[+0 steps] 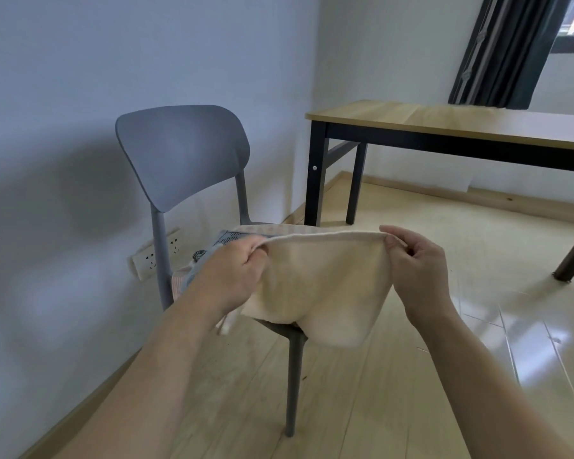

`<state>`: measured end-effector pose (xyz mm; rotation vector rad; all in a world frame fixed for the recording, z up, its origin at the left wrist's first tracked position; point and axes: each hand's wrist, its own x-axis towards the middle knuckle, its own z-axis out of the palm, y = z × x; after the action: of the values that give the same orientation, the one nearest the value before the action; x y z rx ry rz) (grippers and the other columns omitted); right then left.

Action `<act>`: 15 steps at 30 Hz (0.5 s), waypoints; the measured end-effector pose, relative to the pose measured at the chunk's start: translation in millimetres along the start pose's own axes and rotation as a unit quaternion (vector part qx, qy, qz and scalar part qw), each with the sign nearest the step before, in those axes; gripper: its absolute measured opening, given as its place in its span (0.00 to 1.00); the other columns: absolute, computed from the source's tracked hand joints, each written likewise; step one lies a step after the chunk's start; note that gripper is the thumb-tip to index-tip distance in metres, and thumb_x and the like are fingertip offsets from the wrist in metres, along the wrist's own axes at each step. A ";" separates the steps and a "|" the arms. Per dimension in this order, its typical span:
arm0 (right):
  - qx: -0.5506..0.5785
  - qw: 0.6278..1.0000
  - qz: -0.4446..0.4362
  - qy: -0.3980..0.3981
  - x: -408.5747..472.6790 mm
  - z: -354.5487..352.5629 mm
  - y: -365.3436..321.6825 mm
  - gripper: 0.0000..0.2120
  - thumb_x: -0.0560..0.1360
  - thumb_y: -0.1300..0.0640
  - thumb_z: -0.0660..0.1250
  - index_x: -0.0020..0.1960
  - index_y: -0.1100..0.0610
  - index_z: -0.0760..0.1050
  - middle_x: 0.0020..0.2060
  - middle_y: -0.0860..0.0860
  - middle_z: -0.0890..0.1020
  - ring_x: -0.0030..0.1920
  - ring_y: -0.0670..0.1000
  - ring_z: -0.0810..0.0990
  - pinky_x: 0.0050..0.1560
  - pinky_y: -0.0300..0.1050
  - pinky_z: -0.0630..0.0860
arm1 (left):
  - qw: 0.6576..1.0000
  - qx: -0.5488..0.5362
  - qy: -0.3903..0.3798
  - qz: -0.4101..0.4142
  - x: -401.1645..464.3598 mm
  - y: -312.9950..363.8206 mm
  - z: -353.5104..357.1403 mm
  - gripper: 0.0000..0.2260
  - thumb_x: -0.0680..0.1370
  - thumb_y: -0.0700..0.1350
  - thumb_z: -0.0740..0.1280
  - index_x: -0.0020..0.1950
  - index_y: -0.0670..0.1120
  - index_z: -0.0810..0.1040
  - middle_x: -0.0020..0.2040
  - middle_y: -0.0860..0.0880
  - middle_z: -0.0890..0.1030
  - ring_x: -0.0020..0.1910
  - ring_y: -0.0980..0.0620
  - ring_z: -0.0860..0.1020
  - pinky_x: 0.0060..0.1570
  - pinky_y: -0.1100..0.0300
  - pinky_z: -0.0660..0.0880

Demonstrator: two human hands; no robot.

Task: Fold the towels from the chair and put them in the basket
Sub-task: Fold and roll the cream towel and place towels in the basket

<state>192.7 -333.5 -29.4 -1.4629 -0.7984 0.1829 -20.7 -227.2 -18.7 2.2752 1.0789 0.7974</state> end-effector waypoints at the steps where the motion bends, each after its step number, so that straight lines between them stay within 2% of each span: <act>1: -0.005 1.000 -0.024 -0.011 -1.4 0.4 -1.2 0.10 0.78 0.63 0.62 0.51 0.52 0.79 0.34 0.46 0.78 0.30 0.40 0.73 0.31 0.28 0.70 | 0.996 -0.079 -0.014 -0.025 2.6 6.2 -0.9 0.08 0.82 0.47 0.55 0.54 0.58 0.71 0.41 0.54 0.75 0.40 0.55 0.74 0.37 0.61 0.68; 2: -0.007 0.999 -0.046 -0.029 -2.6 0.7 -3.2 0.09 0.78 0.64 0.62 0.50 0.52 0.77 0.32 0.47 0.75 0.28 0.40 0.71 0.29 0.29 0.69 | 0.989 -0.142 -0.017 -0.039 5.4 12.1 -2.7 0.09 0.82 0.46 0.55 0.57 0.60 0.68 0.41 0.51 0.75 0.38 0.53 0.74 0.36 0.60 0.70; 4: -0.022 0.994 -0.087 -0.069 -4.5 0.7 -6.0 0.09 0.78 0.66 0.61 0.45 0.53 0.74 0.30 0.47 0.73 0.28 0.41 0.69 0.28 0.30 0.67 | 0.970 -0.234 -0.025 -0.052 11.0 21.5 -5.7 0.13 0.80 0.41 0.56 0.55 0.60 0.69 0.39 0.45 0.72 0.36 0.48 0.73 0.36 0.54 0.73; 8: -0.091 0.979 -0.125 -0.130 -7.6 1.6 -4.7 0.18 0.72 0.75 0.58 0.32 0.57 0.74 0.35 0.47 0.74 0.36 0.42 0.71 0.37 0.29 0.68 | 0.916 -0.390 -0.057 -0.074 16.9 38.5 -10.6 0.14 0.79 0.33 0.54 0.45 0.46 0.75 0.36 0.45 0.74 0.28 0.52 0.75 0.24 0.59 0.73; 10: -0.084 0.979 -0.101 -0.157 -9.8 2.4 -6.1 0.18 0.72 0.76 0.57 0.31 0.59 0.75 0.38 0.49 0.75 0.39 0.42 0.72 0.39 0.28 0.68 | 0.906 -0.411 -0.072 -0.073 17.9 46.1 -9.0 0.15 0.76 0.30 0.51 0.43 0.41 0.77 0.40 0.41 0.77 0.33 0.48 0.80 0.29 0.54 0.80; 12: -0.067 0.978 -0.071 -0.184 -11.0 3.4 -7.5 0.16 0.74 0.73 0.56 0.34 0.62 0.76 0.40 0.50 0.76 0.41 0.46 0.73 0.41 0.27 0.69 | 0.908 -0.401 -0.091 -0.075 20.5 50.2 -4.0 0.18 0.74 0.26 0.49 0.47 0.38 0.77 0.44 0.38 0.80 0.41 0.41 0.82 0.42 0.50 0.82; 13: -0.060 0.977 -0.059 -0.196 -11.5 3.7 -7.7 0.14 0.75 0.69 0.56 0.36 0.62 0.77 0.41 0.51 0.77 0.42 0.47 0.74 0.42 0.29 0.70 | 0.916 -0.383 -0.093 -0.072 22.5 50.9 -0.7 0.19 0.74 0.25 0.48 0.49 0.39 0.76 0.46 0.37 0.80 0.43 0.41 0.83 0.46 0.50 0.82; 15: -0.042 0.973 -0.047 -0.223 -13.5 3.8 -8.4 0.13 0.74 0.57 0.57 0.40 0.61 0.79 0.42 0.50 0.77 0.44 0.48 0.75 0.43 0.33 0.72 | 0.944 -0.317 -0.076 -0.045 26.6 50.7 6.2 0.17 0.77 0.27 0.52 0.49 0.43 0.77 0.46 0.39 0.82 0.43 0.46 0.84 0.48 0.53 0.81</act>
<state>177.6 -339.3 -27.0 -1.4791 -1.2486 0.4209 23.5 -235.5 17.4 1.6957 0.7110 0.7771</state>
